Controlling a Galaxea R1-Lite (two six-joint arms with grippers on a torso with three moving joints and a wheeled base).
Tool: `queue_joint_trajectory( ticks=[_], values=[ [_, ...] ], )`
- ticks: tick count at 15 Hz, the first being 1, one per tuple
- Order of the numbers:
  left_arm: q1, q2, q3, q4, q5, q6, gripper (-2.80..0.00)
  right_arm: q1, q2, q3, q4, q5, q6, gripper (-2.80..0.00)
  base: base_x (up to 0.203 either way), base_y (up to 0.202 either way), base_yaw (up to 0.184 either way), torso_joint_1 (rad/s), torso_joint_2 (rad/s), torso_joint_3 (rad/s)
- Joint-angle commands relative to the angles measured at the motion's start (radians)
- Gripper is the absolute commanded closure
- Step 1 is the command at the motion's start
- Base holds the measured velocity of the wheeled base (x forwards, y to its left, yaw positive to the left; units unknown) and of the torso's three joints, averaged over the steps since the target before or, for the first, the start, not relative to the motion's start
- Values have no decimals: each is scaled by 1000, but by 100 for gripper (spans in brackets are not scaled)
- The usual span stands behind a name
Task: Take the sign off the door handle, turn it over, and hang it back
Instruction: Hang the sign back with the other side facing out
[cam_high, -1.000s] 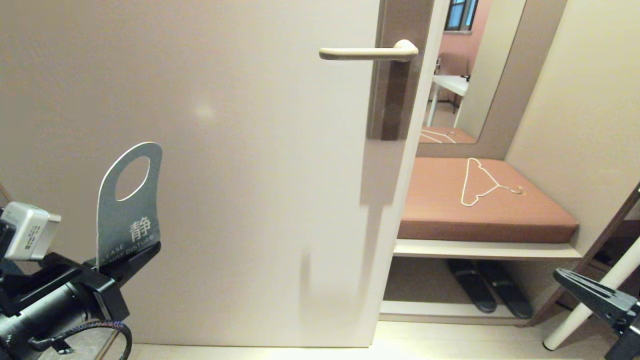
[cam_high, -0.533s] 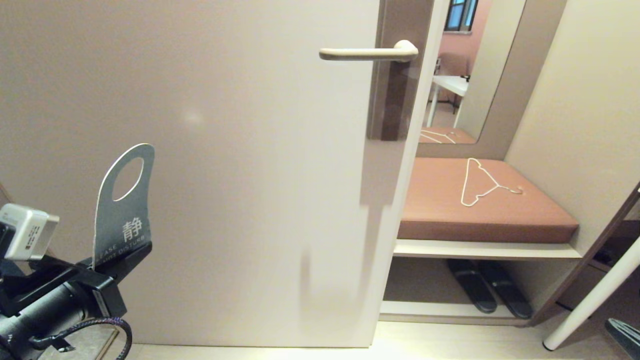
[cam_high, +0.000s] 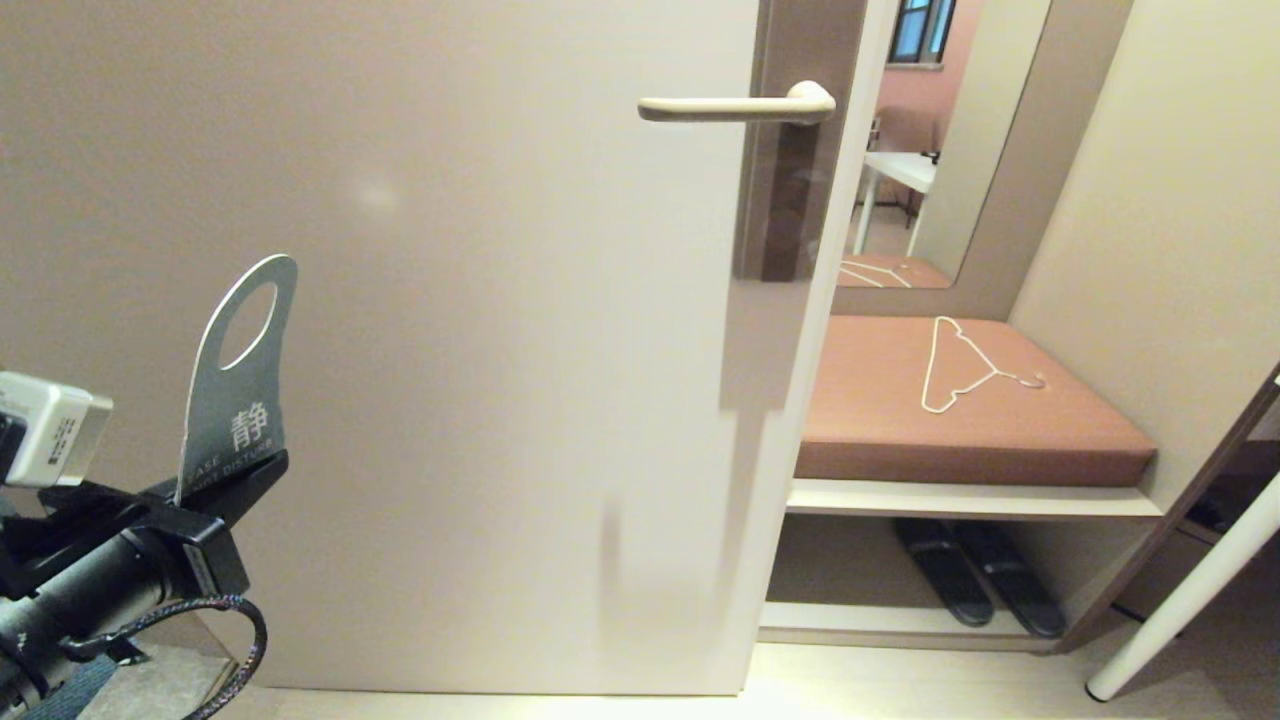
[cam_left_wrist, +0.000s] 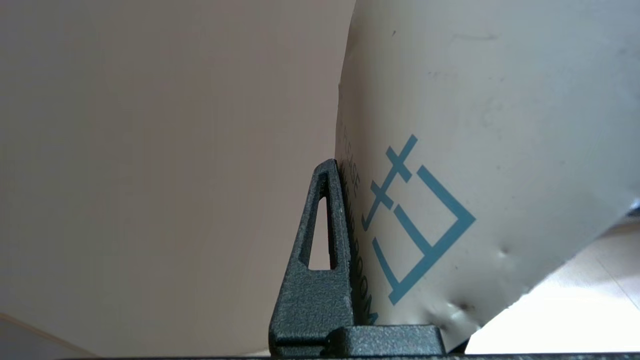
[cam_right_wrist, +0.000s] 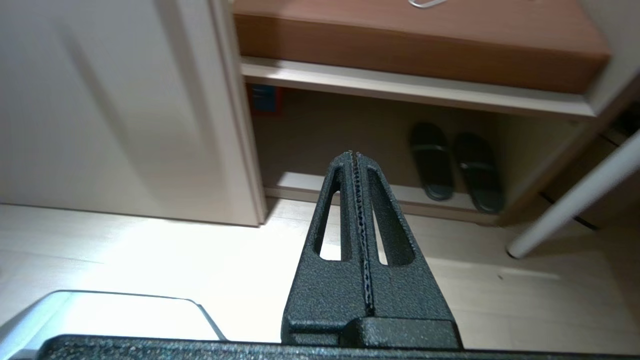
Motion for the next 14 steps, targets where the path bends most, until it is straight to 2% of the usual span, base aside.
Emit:
queue_joint_trajectory(
  ticks=[1, 8, 14],
  values=[
    [0, 30, -43, -5, 8, 4, 0, 1, -40, 15, 5, -14, -11, 0, 0, 0, 0, 0, 0, 0],
    [-7, 213, -280, -5, 30, 23, 0, 16, -133, 12, 7, -9, -17, 0, 0, 0, 0, 0, 0, 0],
    [-78, 366, -492, -5, 39, 32, 0, 15, -173, 12, 7, -9, -17, 0, 0, 0, 0, 0, 0, 0]
  ],
)
